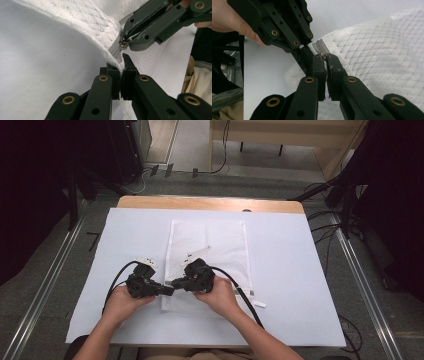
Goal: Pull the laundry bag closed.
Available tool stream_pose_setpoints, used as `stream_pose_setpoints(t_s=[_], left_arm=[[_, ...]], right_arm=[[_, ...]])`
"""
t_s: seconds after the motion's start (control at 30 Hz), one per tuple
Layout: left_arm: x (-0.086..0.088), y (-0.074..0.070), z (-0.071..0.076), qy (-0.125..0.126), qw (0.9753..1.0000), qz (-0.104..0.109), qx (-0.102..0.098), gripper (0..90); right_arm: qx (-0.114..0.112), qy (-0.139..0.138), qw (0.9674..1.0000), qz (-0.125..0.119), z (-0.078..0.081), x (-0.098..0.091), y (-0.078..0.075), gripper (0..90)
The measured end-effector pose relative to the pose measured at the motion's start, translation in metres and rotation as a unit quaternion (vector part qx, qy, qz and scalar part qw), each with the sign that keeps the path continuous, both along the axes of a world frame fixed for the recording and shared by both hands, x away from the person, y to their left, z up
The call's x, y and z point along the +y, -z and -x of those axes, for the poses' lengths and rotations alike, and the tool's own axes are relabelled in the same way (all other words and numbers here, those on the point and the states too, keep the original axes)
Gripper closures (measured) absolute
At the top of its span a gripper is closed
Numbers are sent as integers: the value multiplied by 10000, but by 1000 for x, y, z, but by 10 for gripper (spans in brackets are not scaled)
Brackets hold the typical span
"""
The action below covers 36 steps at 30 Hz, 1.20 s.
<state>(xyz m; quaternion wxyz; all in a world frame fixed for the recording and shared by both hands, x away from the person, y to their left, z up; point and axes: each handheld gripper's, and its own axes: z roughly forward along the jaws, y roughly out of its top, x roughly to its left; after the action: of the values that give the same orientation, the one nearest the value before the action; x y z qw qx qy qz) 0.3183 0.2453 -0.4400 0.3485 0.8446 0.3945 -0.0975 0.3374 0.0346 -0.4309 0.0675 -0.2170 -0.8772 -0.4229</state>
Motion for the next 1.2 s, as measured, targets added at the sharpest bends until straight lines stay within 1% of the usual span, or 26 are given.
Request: stream_pose_setpoints(t_s=[0.13, 0.2, 0.27, 0.3, 0.33, 0.4, 0.43, 0.47, 0.5, 0.6, 0.67, 0.8, 0.87, 0.9, 0.93, 0.97, 1.0, 1.03, 1.07, 1.13, 1.17, 1.2], left_arm=[[0, -1, 1, -16, 10000, -85, -44, 890], [-1, -2, 1, -19, 9998, -176, -108, 890], [0, -3, 1, -21, 9997, -217, -146, 891], [0, -3, 1, -8, 9998, -178, -99, 892], [0, -3, 1, -2, 9997, -192, -117, 893], [-1, -3, 1, 2, 9997, -209, -126, 893], [-1, -3, 1, -3, 9997, -225, -132, 893], [-1, -3, 1, 44, 9996, -246, -153, 893], [-1, -3, 2, 40, 9995, -257, -168, 893], [-1, -4, 2, 16, 9995, -242, -194, 893], [0, -4, 2, 7, 9995, -233, -221, 894], [-1, -4, 3, 89, 9993, -275, -247, 893], [-1, -4, 3, 106, 9992, -265, -267, 893], [0, -4, 4, 55, 9992, -260, -287, 893], [3, -4, 3, 26, 9994, -179, -285, 893], [4, -5, 3, 18, 9994, -184, -282, 893], [5, -5, 3, 27, 9995, -142, -279, 893], [5, -5, 3, 38, 9994, -149, -315, 893], [4, -5, 4, 49, 9993, -158, -334, 892], [2, -4, 4, 77, 9992, -191, -335, 892], [3, -4, 4, 87, 9992, -200, -344, 892], [3, -4, 4, 76, 9992, -178, -351, 892]], right_arm=[[9, -25, 10000, 13, 0, 0, 2, 884], [-22, -47, 10000, 16, 0, -1, 2, 884], [-91, -85, 9999, 52, 0, -2, 2, 884], [-110, -96, 9999, 49, 0, -2, 2, 884], [-116, -112, 9999, 44, 0, -3, 2, 884], [-185, -198, 9996, 121, 1, -4, 2, 885], [-181, -194, 9996, 115, 1, -4, 2, 885], [-152, -181, 9997, 117, 1, -4, 2, 885], [-177, -191, 9996, 137, 2, -4, 2, 885], [-275, -210, 9993, 139, 3, -5, 1, 886], [-333, -181, 9991, 202, 4, -7, 2, 886], [-240, -163, 9993, 219, 4, -12, 5, 885], [-290, -207, 9991, 226, 4, -13, 5, 885], [-316, -188, 9989, 281, 4, -13, 5, 886], [-334, -201, 9986, 359, 3, -15, 5, 885], [-336, -173, 9985, 386, 2, -18, 6, 885], [-304, -146, 9986, 396, 1, -20, 6, 885], [-266, -126, 9988, 393, 1, -21, 6, 885], [-291, -145, 9988, 376, 0, -23, 6, 885], [-344, -137, 9984, 417, 1, -23, 6, 884], [-334, -150, 9985, 418, 2, -24, 7, 884], [-352, -170, 9985, 391, 2, -24, 7, 884]])
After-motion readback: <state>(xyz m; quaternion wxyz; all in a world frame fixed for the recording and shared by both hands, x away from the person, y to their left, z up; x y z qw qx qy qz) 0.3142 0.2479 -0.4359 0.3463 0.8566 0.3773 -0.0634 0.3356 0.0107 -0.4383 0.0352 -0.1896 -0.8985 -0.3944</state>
